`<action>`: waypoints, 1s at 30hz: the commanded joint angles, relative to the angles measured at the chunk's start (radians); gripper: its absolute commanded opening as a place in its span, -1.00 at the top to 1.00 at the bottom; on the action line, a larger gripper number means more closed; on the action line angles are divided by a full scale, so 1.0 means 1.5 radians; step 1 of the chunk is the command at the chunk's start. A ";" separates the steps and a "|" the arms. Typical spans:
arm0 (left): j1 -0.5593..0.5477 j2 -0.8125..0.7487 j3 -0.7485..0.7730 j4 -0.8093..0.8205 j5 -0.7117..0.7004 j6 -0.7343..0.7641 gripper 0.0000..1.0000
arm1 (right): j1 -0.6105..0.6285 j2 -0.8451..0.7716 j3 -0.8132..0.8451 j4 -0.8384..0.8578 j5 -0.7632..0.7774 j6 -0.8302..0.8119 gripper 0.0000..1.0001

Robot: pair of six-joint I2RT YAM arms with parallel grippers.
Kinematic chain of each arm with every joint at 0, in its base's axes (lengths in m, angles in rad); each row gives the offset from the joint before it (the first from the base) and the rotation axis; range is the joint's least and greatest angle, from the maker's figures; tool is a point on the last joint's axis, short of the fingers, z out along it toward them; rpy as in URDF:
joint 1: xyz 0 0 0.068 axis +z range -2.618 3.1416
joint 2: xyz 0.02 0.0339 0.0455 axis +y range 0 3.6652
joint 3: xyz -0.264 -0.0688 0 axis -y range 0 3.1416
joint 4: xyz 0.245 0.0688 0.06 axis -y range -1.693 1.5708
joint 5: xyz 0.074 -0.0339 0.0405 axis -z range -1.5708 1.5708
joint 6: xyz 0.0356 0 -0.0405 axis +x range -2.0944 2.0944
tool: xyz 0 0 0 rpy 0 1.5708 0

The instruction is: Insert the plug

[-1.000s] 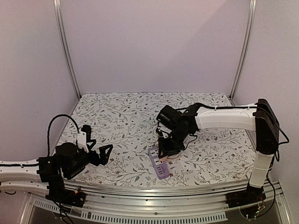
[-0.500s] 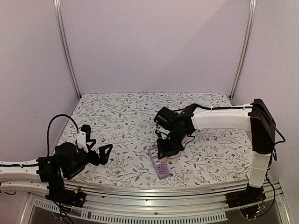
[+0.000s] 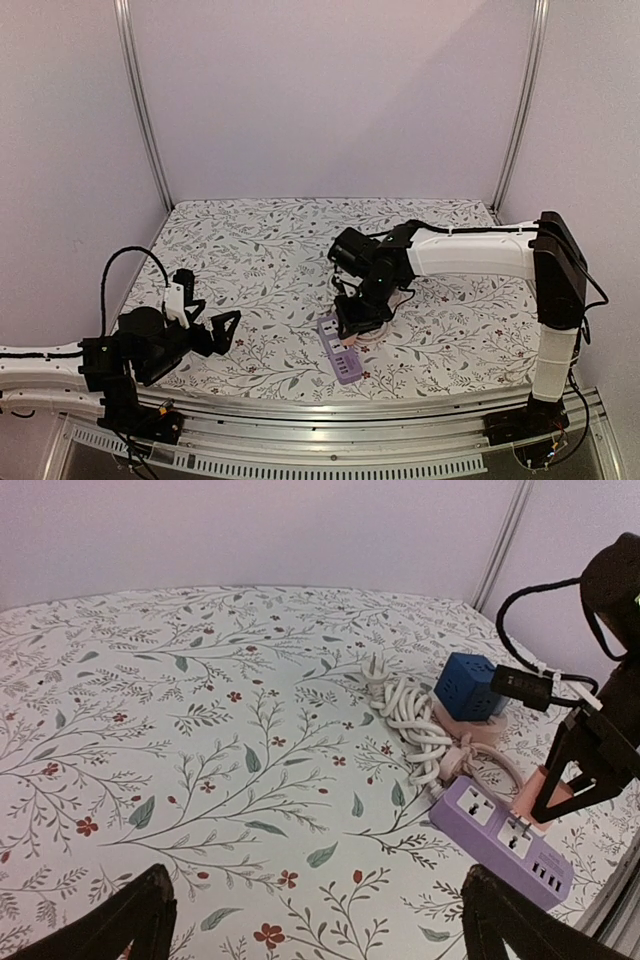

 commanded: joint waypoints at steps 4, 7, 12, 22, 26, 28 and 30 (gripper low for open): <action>0.004 -0.007 -0.009 -0.013 -0.003 0.006 -0.99 | 0.005 0.027 0.019 -0.008 0.006 0.000 1.00; 0.004 -0.008 -0.010 -0.013 -0.003 0.006 -0.99 | 0.006 0.028 0.017 -0.010 0.005 0.001 1.00; 0.005 -0.009 -0.010 -0.013 -0.003 0.006 -0.99 | 0.008 0.025 0.015 -0.012 0.003 0.004 1.00; 0.004 -0.012 -0.011 -0.014 -0.003 0.006 -0.99 | 0.013 0.013 0.012 -0.019 0.005 0.009 1.00; 0.005 -0.014 -0.012 -0.014 -0.003 0.005 -0.99 | 0.013 0.004 0.010 -0.022 0.015 0.009 1.00; 0.005 -0.014 -0.012 -0.014 -0.003 0.005 -0.99 | 0.013 0.005 0.010 -0.022 0.017 0.009 1.00; 0.004 -0.014 -0.012 -0.014 -0.003 0.005 -0.99 | 0.013 0.012 0.011 -0.021 0.017 0.008 1.00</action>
